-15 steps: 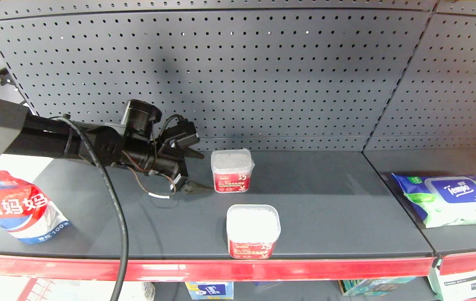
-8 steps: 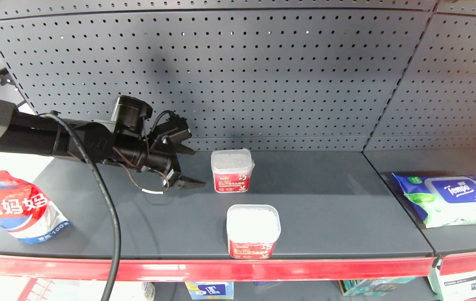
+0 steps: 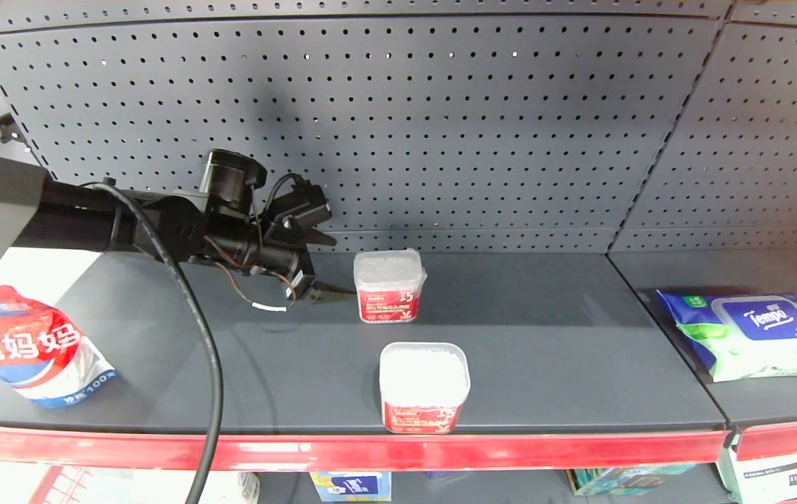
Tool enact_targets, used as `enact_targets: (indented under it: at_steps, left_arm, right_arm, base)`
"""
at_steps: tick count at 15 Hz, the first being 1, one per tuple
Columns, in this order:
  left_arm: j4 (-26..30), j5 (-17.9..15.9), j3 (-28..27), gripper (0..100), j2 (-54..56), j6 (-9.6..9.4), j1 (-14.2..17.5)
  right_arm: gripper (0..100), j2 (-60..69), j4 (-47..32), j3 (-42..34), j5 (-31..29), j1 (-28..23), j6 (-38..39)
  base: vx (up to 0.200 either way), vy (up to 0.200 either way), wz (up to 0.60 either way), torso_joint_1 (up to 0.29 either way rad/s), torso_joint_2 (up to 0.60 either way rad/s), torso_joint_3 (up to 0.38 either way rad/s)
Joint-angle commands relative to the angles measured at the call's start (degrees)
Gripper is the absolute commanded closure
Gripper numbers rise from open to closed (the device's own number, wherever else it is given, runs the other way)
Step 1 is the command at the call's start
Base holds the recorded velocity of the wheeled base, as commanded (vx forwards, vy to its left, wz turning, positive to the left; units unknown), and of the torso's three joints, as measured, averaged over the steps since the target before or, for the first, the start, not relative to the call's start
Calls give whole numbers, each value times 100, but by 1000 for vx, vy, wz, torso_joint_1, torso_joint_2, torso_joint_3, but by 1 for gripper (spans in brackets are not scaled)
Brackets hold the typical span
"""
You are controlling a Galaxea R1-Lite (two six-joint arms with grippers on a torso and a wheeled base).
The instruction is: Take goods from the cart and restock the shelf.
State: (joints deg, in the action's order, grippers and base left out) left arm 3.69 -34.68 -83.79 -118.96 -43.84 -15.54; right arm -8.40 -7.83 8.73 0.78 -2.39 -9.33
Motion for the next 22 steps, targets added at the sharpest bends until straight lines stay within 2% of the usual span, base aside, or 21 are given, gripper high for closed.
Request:
enact_targets:
  at_steps: [1, 3, 7, 13, 15, 16, 18, 19, 20, 22]
  left_arm:
    - [0, -3, -94, 0, -93, 24, -45]
    - [0, 49, -217, 0, -154, 103, -124]
    - [0, 67, -402, 0, -268, 112, -168]
    - [0, 67, -375, 0, -295, 103, -160]
    - [0, 67, -182, 0, -110, 103, -19]
    - [0, 67, 231, 0, 312, 103, 210]
    - [0, 58, 1101, 0, 1164, 130, 473]
    - [9, 49, 1646, 0, 1683, 253, 535]
    - [9, 49, 2631, 0, 2720, 877, 535]
    - [9, 76, 3782, 0, 4267, 2292, 438]
  right_arm:
    - [0, -4, 0, -3, 1, 2, 1]
    - [0, -4, 0, -47, 1, -7, 1]
    - [0, -4, 0, -55, 1, -42, 1]
    - [0, -39, 0, -38, 36, -34, -8]
    - [0, -347, 9, 164, 150, 37, -122]
    - [0, -935, 27, 551, 317, 98, -157]
    - [0, -1902, 80, 1052, 555, 230, -201]
    - [0, -2298, 80, 1272, 634, 336, -333]
    - [0, -2764, 80, 1474, 836, 714, -614]
    - [0, -3317, 97, 1650, 854, 1294, -658]
  base:
    - [0, 0, 0, 0, 0, 0]
    - [0, 0, 0, 0, 0, 0]
    - [0, 0, 0, 0, 0, 0]
    - [0, 0, 0, 0, 0, 0]
    - [0, 0, 0, 0, 0, 0]
    - [0, 0, 0, 0, 0, 0]
    - [0, 0, 0, 0, 0, 0]
    - [0, 0, 0, 0, 0, 0]
    - [0, 0, 0, 0, 0, 0]
    - [0, 0, 0, 0, 0, 0]
